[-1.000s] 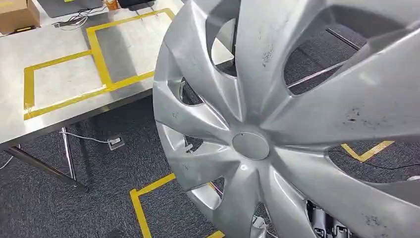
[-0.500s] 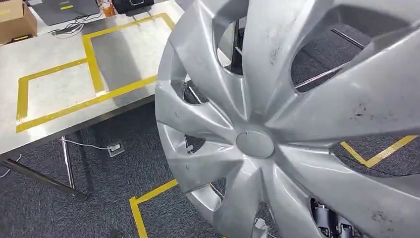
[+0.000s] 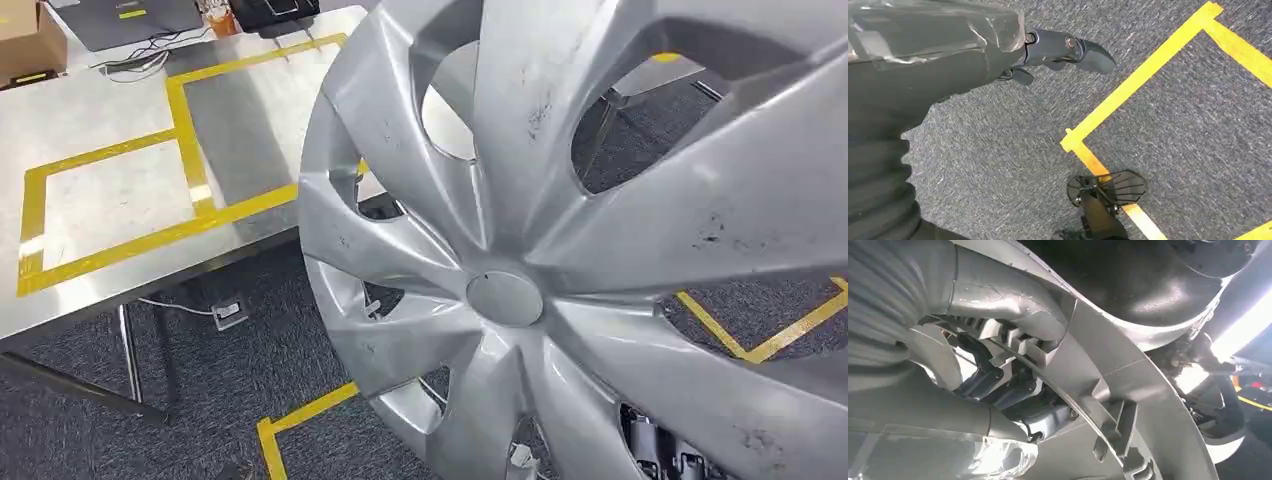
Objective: Take the parts from the cabinet and place them on the table.
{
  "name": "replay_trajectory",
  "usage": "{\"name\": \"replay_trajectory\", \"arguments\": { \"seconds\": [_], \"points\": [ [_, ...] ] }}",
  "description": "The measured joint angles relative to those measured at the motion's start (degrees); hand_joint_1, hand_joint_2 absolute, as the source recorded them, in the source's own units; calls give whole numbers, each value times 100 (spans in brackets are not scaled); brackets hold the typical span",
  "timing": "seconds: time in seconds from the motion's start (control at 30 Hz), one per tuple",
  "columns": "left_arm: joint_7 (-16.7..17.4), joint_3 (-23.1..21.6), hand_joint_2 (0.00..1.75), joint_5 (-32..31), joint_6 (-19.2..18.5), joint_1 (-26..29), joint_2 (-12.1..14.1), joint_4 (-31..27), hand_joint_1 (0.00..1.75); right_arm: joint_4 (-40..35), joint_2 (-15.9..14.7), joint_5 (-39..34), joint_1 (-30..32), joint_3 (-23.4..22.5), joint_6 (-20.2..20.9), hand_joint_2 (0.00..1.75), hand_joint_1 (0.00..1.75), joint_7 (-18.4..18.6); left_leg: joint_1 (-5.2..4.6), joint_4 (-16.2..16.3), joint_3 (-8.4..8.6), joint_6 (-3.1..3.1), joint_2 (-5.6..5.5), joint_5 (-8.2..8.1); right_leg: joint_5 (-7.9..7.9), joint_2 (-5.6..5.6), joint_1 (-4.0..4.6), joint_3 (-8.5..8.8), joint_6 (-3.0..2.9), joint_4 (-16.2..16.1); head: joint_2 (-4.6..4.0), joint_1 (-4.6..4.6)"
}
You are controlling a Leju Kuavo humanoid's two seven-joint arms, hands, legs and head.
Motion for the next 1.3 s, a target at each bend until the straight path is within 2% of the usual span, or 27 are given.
{"name": "replay_trajectory", "arguments": {
  "seconds": [0.07,0.1,0.13,0.2,0.23,0.27,0.33,0.43,0.53,0.57,0.6,0.63,0.7,0.73,0.77,0.8,0.87,0.9,0.93,1.03,1.07,1.1,1.13,1.2,1.23,1.27,1.3],
  "points": [
    [13,0,175,-11,-4,6,-4,0,0,9,-20,33,31,9,-7,175,175,0,-7,2,68,3,-18,-86,-347,-1,0,-447,-36,393,0,2],
    [19,0,175,-13,-7,7,-4,0,0,11,-35,39,47,9,-7,175,175,0,-7,3,120,-11,-37,-129,-328,-2,-4,-524,7,296,0,0],
    [26,0,175,-13,-9,6,-11,0,0,11,-39,39,55,11,-7,175,175,0,-6,3,182,-25,-48,-178,-138,-3,-8,-493,84,-7,0,2],
    [41,0,175,-33,-11,6,-17,-18,0,-2,-41,81,53,13,2,175,175,0,-5,21,313,-73,-57,-288,552,-14,-13,-234,259,-968,0,7],
    [48,-2,175,-50,-11,5,-20,-22,0,-9,-41,105,55,9,24,175,175,0,-18,49,342,-107,-63,-340,844,-44,-8,-176,270,-1274,0,13],
    [52,-2,175,-68,-11,6,-17,-26,0,-13,-37,118,56,-2,31,175,175,0,-41,109,346,-139,-76,-403,744,-64,5,-172,80,-1270,0,4],
    [61,-2,175,-87,-9,12,-15,-39,0,-72,-17,151,81,-24,53,175,175,0,-51,160,364,-215,-63,-456,842,-40,24,-108,-82,-1262,0,-2],
    [63,-2,175,-118,0,1,0,-77,0,-149,46,203,73,-98,94,175,175,0,-15,358,275,-319,-34,-607,829,-30,-26,-5,-138,-1276,0,-9],
    [72,-2,175,-125,2,6,9,-87,0,-199,122,234,74,-151,101,175,175,0,65,1613,-456,-425,-29,-1123,784,-31,-11,13,-197,-1272,0,-22],
    [79,-2,175,-127,2,15,4,-87,0,-201,136,245,78,-160,103,175,175,0,81,1883,-657,-439,-26,-1187,776,-31,-7,17,-203,-1272,0,-22],
    [81,-2,175,-127,2,19,2,-90,0,-201,153,251,79,-177,105,175,175,0,93,1896,-743,-442,-21,-1112,760,-32,-4,28,-197,-1271,0,-22],
    [83,-2,175,-129,2,18,4,-92,0,-201,164,254,79,-186,105,175,175,0,94,1670,-694,-428,-4,-917,750,-35,0,51,-202,-1272,0,-22],
    [85,0,175,-131,4,18,13,-105,0,-219,184,258,76,-203,105,175,175,0,78,671,-271,-353,81,-308,708,-75,16,133,-187,-1278,0,-22],
    [85,2,175,-133,4,12,26,-111,0,-234,195,264,73,-214,105,175,175,0,36,268,-88,-282,274,-96,692,-94,17,156,-181,-1284,0,-20],
    [94,2,175,-135,4,-10,28,-125,0,-238,201,273,73,-230,107,175,175,0,2,180,-84,-271,348,-237,678,-111,58,171,-152,-1270,0,-20],
    [96,6,175,-148,9,-20,28,-148,0,-247,203,279,65,-243,109,175,175,0,-8,192,-92,-250,323,-249,672,-140,54,163,-136,-1284,0,-13],
    [105,13,175,-170,11,-3,39,-164,0,-249,216,306,49,-245,109,175,175,0,-32,184,-89,-166,224,-187,644,-230,53,205,-71,-1310,0,-18],
    [107,15,175,-177,13,-2,42,-173,0,-256,219,306,42,-247,109,175,175,0,-10,100,37,-122,173,-111,617,-267,87,212,-35,-1305,0,-17],
    [111,17,175,-186,13,9,35,-188,0,-264,216,306,36,-254,109,175,175,0,14,42,52,-106,131,-74,559,-202,58,158,-29,-1173,0,-4],
    [114,37,175,-194,11,5,31,-219,0,-280,212,306,16,-267,109,175,175,0,25,43,35,-55,-17,-61,1,-110,46,-414,-116,49,0,2],
    [114,44,175,-197,9,11,28,-219,0,-280,210,308,18,-271,109,175,175,0,20,48,26,-54,-84,-61,-106,-99,46,-612,-105,439,0,4],
    [114,46,175,-197,9,21,28,-219,0,-280,203,315,18,-280,109,175,175,0,20,52,26,-55,-140,-62,-86,-98,43,-664,-70,518,0,2],
    [114,52,175,-197,5,29,28,-219,0,-280,199,315,15,-284,109,175,175,0,21,60,29,-59,-205,-65,33,-91,36,-574,-18,312,0,4],
    [114,59,175,-201,4,31,20,-221,0,-280,199,313,6,-282,109,175,175,0,29,96,29,-83,-338,-80,424,-19,13,-124,83,-633,0,4],
    [114,61,175,-201,4,31,15,-227,0,-280,197,313,2,-282,109,175,175,0,31,129,19,-111,-402,-99,579,130,-6,123,104,-1135,0,4],
    [116,66,175,-201,4,29,15,-230,0,-280,197,313,-1,-282,109,175,175,0,-15,193,-22,-159,-456,-135,586,205,20,162,28,-1238,0,4],
    [114,72,175,-201,4,41,20,-232,0,-284,197,313,-7,-282,109,175,175,0,-5,195,-41,-179,-479,-134,602,137,15,177,-17,-1232,0,-4]
  ]
}}
